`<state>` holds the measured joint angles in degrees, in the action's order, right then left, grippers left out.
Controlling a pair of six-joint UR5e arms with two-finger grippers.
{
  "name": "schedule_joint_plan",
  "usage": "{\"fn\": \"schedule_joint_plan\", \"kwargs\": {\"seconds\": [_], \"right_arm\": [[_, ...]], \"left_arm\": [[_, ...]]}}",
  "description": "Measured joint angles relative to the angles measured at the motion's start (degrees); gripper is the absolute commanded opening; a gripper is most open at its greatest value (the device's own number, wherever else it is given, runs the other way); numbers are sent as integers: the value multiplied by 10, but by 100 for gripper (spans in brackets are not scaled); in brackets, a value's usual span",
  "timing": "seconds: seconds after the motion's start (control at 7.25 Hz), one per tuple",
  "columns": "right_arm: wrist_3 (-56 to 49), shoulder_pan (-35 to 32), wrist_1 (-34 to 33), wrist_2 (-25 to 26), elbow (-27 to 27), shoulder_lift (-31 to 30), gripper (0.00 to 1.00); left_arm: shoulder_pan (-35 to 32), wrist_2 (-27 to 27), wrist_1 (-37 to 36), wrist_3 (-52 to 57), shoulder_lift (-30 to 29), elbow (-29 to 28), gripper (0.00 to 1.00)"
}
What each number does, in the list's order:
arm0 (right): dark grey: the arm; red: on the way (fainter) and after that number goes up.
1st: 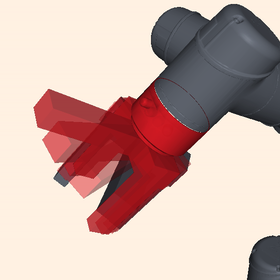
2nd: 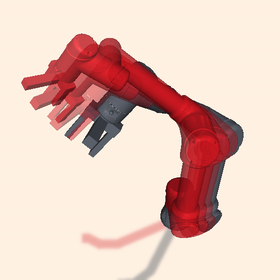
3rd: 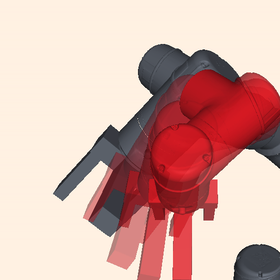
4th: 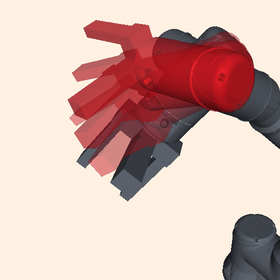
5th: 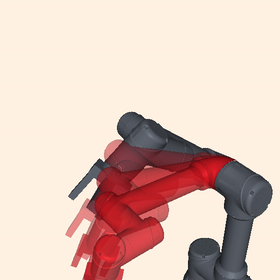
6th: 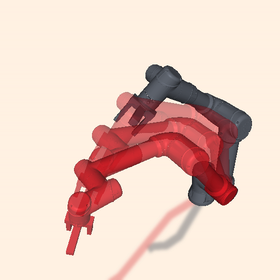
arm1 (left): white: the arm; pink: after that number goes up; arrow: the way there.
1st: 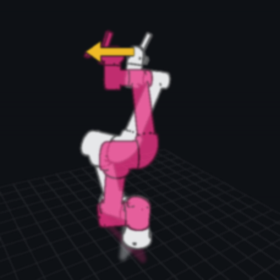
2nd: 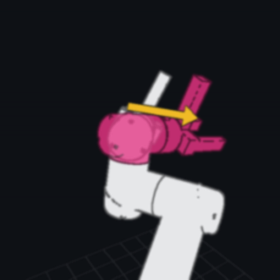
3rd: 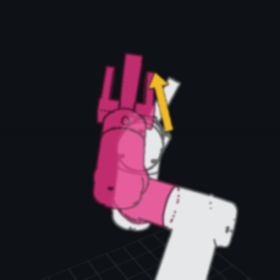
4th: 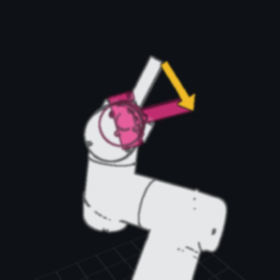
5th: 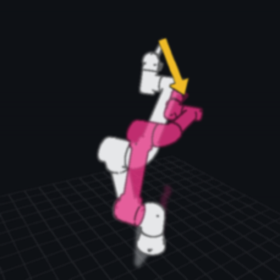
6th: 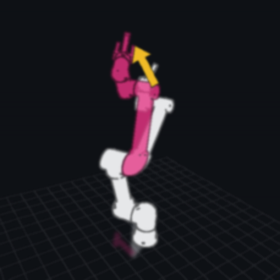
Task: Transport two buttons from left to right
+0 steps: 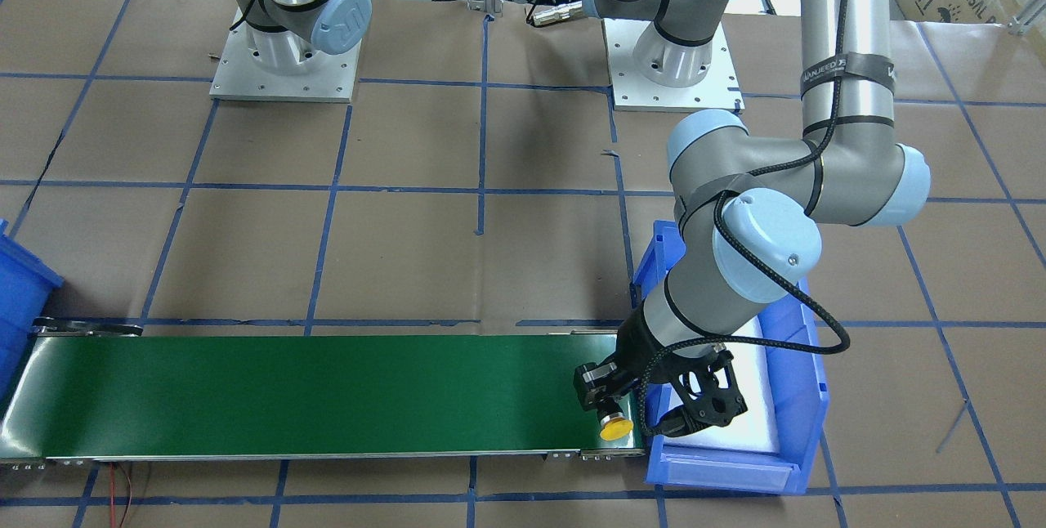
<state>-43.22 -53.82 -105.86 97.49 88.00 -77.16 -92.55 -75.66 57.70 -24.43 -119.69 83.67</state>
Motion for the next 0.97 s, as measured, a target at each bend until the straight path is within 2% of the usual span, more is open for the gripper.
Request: {"fn": "schedule_joint_plan", "kwargs": {"seconds": [0.41,0.97], "right_arm": [[98,-79,85,-1,3,-48,100],[213,-188,98,-30,15,-54,100]], "left_arm": [[0,9,-6,0,-7,0,25],[0,21,-7,-1,-13,0,25]]}}
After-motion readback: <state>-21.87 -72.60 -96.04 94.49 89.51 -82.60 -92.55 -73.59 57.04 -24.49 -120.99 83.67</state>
